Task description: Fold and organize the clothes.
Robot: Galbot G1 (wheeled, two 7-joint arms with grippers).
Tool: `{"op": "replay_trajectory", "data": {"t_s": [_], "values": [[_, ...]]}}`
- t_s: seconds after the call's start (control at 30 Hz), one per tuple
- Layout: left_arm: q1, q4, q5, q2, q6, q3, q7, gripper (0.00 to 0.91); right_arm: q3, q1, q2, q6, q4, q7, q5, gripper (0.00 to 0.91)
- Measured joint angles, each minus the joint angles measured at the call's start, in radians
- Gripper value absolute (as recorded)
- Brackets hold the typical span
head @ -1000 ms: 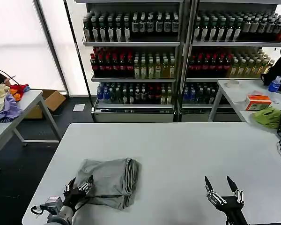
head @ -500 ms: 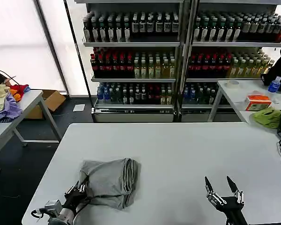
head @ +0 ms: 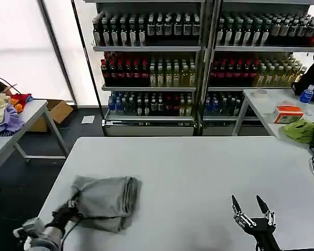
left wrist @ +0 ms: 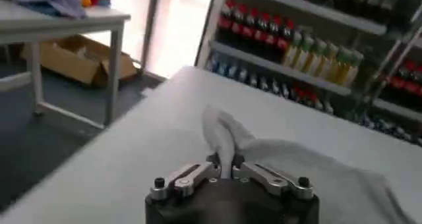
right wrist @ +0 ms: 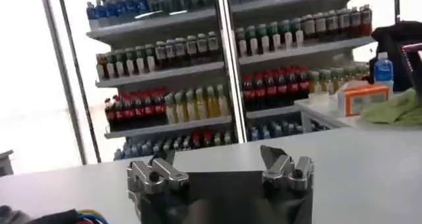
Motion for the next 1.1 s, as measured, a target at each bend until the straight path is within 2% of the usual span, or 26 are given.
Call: {"op": "replay_trajectory", "data": {"t_s": [0.33,0.6,0.77,0.87,1.1], "values": [[0.008,0.019,-0.144,0.185,0.064,-0.290,0.062,0.030,-0.007,0.017,0.003,-0.004,-0.001,0.003,0.007,0.907],[0.003,0.020,-0.187,0.317,0.100,-0.374,0.085,0.030,0.006,0.020,0.002,-0.007,-0.005,0.008,0.029,0.907],[0.009,-0.033,-0.189,0.340,0.121,-0.340,0.088,0.030,0.010,0.022,0.004,-0.008,-0.011,0.010,0.040,0.907],[0.003,-0.075,-0.194,0.353,0.138,-0.276,0.083,0.030,0.008,0.029,0.009,-0.011,-0.020,0.012,0.041,0.907],[-0.061,-0.136,-0.203,0.348,0.161,0.010,0.050,0.030,0.003,0.025,0.022,-0.023,-0.028,0.015,0.040,0.907]]}}
